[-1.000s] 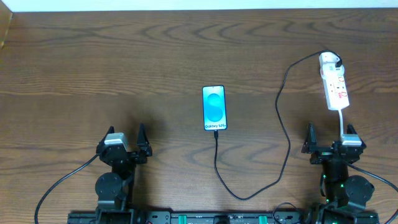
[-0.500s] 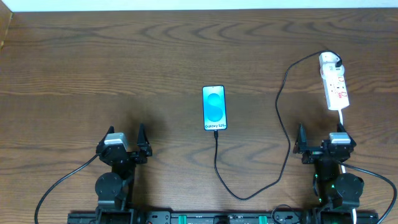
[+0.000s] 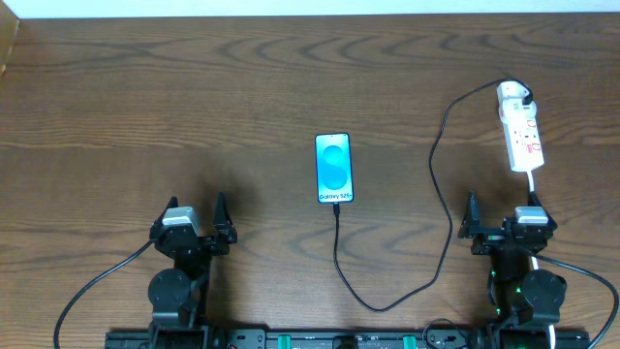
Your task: Plug charger to phone and switch on socket
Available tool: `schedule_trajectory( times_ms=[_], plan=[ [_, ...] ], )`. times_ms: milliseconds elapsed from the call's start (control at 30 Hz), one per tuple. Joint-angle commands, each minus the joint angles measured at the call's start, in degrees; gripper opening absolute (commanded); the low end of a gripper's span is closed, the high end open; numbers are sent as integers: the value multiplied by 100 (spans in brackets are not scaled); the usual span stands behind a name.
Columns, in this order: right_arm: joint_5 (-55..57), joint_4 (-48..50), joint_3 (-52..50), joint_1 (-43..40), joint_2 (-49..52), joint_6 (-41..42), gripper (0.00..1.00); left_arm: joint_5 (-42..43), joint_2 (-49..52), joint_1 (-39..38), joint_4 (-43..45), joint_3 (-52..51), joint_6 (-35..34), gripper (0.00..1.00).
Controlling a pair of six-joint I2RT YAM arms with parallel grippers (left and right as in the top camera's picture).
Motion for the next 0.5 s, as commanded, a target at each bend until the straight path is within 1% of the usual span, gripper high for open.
schedule_trajectory(
  times_ms=[0,100,467],
  plan=[
    [195,-22,-9,136,-55,122,99,-74,-35,35,-225,-109,81,84],
    [378,-2,-9,195,-55,385,99,-74,-35,35,-227,-109,79,84],
    [350,-7,-9,203,-55,376,99,-74,-35,35,-225,-109,79,84]
  ],
)
